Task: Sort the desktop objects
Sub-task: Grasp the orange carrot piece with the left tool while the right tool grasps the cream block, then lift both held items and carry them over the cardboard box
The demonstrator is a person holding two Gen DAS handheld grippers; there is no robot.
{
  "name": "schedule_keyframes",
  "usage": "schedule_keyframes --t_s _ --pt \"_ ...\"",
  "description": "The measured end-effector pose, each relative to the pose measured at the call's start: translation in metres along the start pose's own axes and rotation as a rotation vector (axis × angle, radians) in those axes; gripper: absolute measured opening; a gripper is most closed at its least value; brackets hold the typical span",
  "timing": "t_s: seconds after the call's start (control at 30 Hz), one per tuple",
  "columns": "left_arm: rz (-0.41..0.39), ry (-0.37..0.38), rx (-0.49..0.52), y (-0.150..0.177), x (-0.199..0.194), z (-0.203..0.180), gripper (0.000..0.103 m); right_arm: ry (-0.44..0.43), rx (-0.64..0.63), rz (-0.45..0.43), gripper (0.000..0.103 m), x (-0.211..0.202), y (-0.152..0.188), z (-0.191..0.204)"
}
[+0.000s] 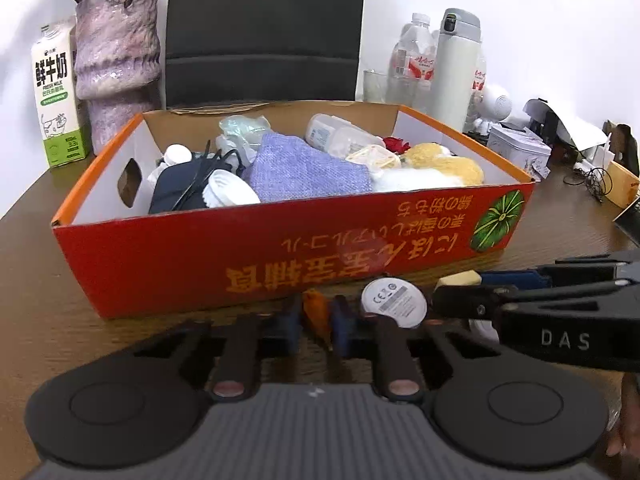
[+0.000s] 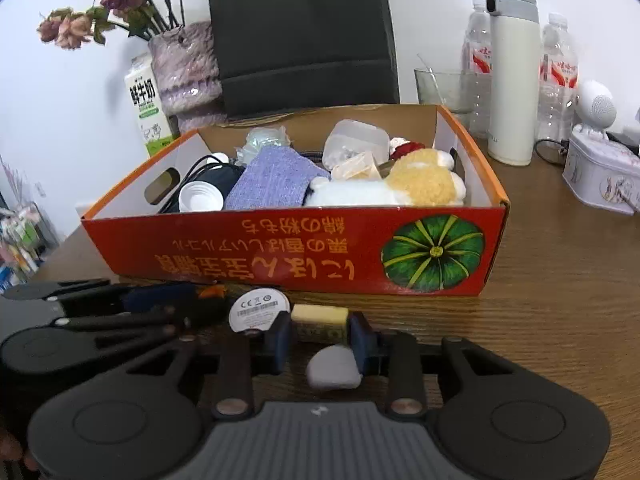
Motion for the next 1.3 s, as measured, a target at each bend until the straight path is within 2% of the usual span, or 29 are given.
schedule_keyframes --t_s 0.13,0.2,0.4,0.5,0.57,0.63,0.83,0.97,1.13,1.3 --pt "0.007 0.005 -0.015 0.002 -0.007 -0.002 0.015 0.011 -0.001 -0.056 0.030 -0.012 -0.002 -0.001" --pt "-0.016 -0.002 -0.017 0.002 -0.018 -0.005 0.015 0.007 0.004 -0.082 0.030 -0.020 -0.005 -0.001" --pt "-0.076 -0.055 -0.079 0.013 -0.072 -0.014 0.015 0.007 -0.047 -0.148 0.030 -0.059 0.000 0.019" --pt "-0.065 -0.065 -0.115 0.038 -0.105 -0.021 0.015 0.006 -0.064 -0.155 0.030 -0.089 0.024 0.030" --pt "-0.034 -0.035 -0.105 0.055 -0.119 -0.029 0.015 0.013 -0.064 -0.146 0.030 -0.108 0.045 0.034" --pt "-0.021 -0.041 -0.084 0.071 -0.134 -0.035 0.015 0.008 -0.044 -0.128 0.030 -0.123 0.065 0.036" --pt "-0.049 -0.032 -0.059 0.107 -0.189 -0.058 0.015 -0.016 -0.046 -0.096 0.030 -0.176 0.124 0.054" --pt "-0.073 -0.039 -0.053 0.127 -0.223 -0.071 0.015 -0.012 -0.121 -0.139 0.030 -0.213 0.156 0.077" --pt "-0.095 -0.039 -0.082 0.140 -0.257 -0.071 0.015 -0.001 -0.150 -0.176 0.030 -0.245 0.173 0.088" --pt "-0.140 -0.069 -0.094 0.137 -0.277 -0.064 0.015 0.014 -0.143 -0.210 0.030 -0.262 0.171 0.086"
Point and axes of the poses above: each gripper's, at about its wrist camera, not at the fingertips, and x roughly the way its jaws point, z to its left, y to its underside, the point moved 5 cm from there along x, roughly the way its jaws point, and after that the axes turned 3 degrees about x, right-handed, at the moved point
